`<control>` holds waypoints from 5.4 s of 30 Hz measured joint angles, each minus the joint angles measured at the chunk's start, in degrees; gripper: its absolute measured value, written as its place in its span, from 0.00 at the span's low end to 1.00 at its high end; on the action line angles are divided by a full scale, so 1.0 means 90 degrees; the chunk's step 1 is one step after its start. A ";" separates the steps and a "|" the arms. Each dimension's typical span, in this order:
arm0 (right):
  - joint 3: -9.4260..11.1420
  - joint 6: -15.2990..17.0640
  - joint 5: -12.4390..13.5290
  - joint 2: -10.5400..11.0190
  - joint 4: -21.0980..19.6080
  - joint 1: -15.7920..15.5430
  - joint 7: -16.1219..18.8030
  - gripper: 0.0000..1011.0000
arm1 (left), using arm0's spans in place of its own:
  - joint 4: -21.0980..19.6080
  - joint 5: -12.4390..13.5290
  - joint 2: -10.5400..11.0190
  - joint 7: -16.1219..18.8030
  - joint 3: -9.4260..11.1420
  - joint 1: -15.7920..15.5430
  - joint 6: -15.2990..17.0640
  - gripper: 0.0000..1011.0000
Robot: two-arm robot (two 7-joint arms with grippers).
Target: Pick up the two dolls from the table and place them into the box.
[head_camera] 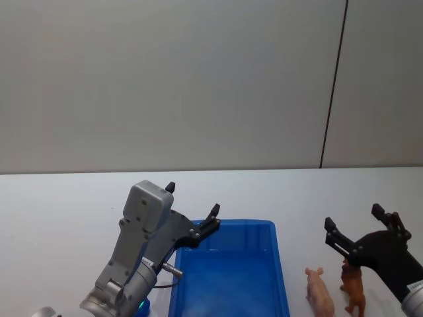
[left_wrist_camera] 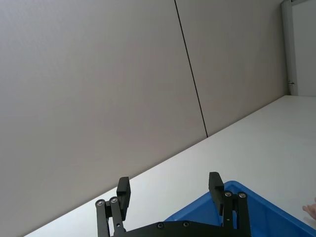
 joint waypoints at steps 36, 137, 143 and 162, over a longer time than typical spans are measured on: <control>0.0083 0.1270 -0.0069 -0.0018 0.0020 -0.0582 -0.0995 0.99 | 0.0000 0.0000 0.0000 0.0000 0.0000 0.0000 0.0000 0.99; -0.0456 0.0584 -0.0397 -0.0972 0.0812 0.0392 0.1969 0.68 | 0.0000 0.0000 0.0000 0.0000 0.0000 0.0000 0.0000 0.99; -0.0439 0.0656 -0.0430 -0.0970 0.0806 0.0398 0.1730 0.85 | 0.0000 0.0000 0.0000 0.0000 0.0000 0.0000 0.0000 0.99; -0.0214 0.0811 -0.0492 -0.0572 0.0104 -0.0245 0.0464 0.99 | 0.0000 0.0000 0.0000 0.0000 0.0000 0.0000 0.0000 0.99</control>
